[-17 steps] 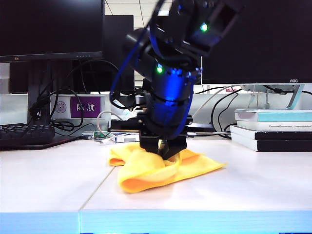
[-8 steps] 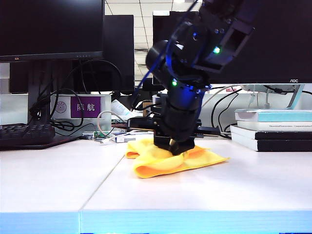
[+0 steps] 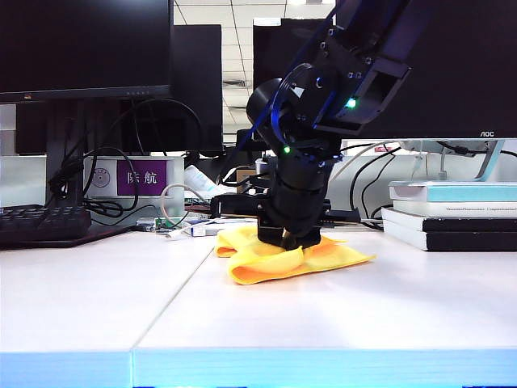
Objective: Wipe the table from back to front using the rag.
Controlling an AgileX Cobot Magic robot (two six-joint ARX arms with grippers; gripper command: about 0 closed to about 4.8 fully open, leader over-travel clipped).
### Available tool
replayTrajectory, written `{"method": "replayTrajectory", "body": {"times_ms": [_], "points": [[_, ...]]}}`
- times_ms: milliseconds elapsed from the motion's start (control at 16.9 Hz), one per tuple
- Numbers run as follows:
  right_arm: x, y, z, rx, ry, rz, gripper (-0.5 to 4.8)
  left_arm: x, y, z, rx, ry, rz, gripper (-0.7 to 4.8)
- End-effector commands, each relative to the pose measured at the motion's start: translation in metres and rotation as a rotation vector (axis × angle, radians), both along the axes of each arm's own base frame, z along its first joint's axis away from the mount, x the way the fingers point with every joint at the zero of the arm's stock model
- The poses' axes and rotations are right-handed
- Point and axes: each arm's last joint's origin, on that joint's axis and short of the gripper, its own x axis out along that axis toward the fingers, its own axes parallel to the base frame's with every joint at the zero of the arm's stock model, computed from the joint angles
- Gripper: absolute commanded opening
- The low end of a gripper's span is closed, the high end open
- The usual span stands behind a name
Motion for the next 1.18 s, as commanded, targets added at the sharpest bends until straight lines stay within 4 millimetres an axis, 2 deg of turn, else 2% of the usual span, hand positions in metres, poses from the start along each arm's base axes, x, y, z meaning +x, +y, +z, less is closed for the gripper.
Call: {"method": "replayTrajectory", "body": {"times_ms": [59,414,1184], "points": [[0.006,-0.003,-0.012,-0.065,0.056,0.016,-0.01,0.0,0.0,0.001,-0.004,-0.012,-0.006,-0.06],[0.031,-0.003,-0.014,-0.069,0.048,0.014,-0.01,0.0,0.0,0.001,-0.003,-0.008,-0.005,-0.06],[0.085,-0.009,-0.004,-0.073,0.049,0.024,-0.01,-0.001,0.0,-0.001,0.003,0.015,-0.005,-0.06]]}}
